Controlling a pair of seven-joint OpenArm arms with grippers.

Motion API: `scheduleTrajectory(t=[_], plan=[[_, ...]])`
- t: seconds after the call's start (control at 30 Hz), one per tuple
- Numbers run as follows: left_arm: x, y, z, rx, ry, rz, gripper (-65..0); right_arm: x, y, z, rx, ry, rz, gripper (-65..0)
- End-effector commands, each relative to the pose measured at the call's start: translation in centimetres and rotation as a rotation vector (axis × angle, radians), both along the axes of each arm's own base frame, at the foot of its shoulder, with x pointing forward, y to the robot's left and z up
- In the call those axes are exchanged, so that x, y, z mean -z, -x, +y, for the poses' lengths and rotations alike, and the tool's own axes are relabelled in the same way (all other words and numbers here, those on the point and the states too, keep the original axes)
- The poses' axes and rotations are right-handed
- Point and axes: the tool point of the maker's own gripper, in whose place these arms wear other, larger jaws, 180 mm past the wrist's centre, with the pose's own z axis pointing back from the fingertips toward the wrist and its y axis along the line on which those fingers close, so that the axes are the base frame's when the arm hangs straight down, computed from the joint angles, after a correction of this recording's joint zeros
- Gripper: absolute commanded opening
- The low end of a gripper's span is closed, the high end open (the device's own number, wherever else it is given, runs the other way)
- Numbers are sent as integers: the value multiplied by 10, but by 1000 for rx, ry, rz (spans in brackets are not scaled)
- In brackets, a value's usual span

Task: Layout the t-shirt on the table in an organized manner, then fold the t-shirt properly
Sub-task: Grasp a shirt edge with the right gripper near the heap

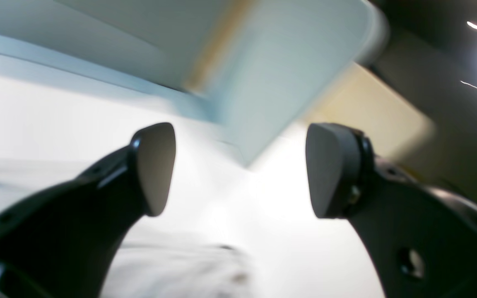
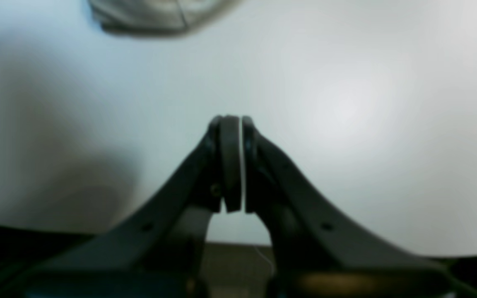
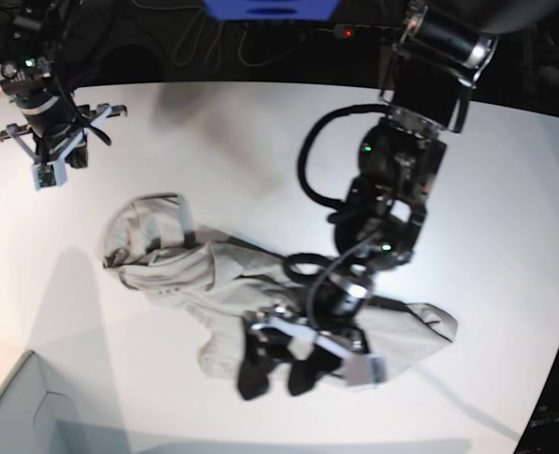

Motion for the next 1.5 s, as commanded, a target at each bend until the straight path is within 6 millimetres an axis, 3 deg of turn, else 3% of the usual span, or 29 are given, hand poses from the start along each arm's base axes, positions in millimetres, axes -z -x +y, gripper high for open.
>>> scheduleTrajectory(t=[0.0, 0.07, 0.2, 0.33, 0.5, 0.8, 1.2, 1.3, 1.47], plan=[[-8, -4, 20, -41, 3, -31, -178, -10, -9, 4, -31, 1, -45, -650], [7, -8, 64, -122, -41, -4, -178, -13, -18, 13, -56, -10, -62, -650], [56, -6, 148, -272, -134, 109, -178, -20, -42, 48, -148, -46, -105, -650], [113, 10, 227, -421, -192, 266, -178, -13, -65, 99, -280, -101, -105, -650], [150, 26, 278, -544, -183, 378, -178, 7, -87, 132, -349, -166, -67, -650], [165, 44, 296, -576, -197, 424, -178, 33, -118, 151, -377, -223, 2, -650], [175, 54, 298, -575, -208, 450, -178, 12, -145, 169, -381, -260, -62, -650], [182, 62, 297, -573, -209, 468, -178, 11, -146, 173, -388, -262, -63, -650], [172, 57, 292, -564, -210, 439, -178, 14, -144, 170, -383, -258, -48, -615]])
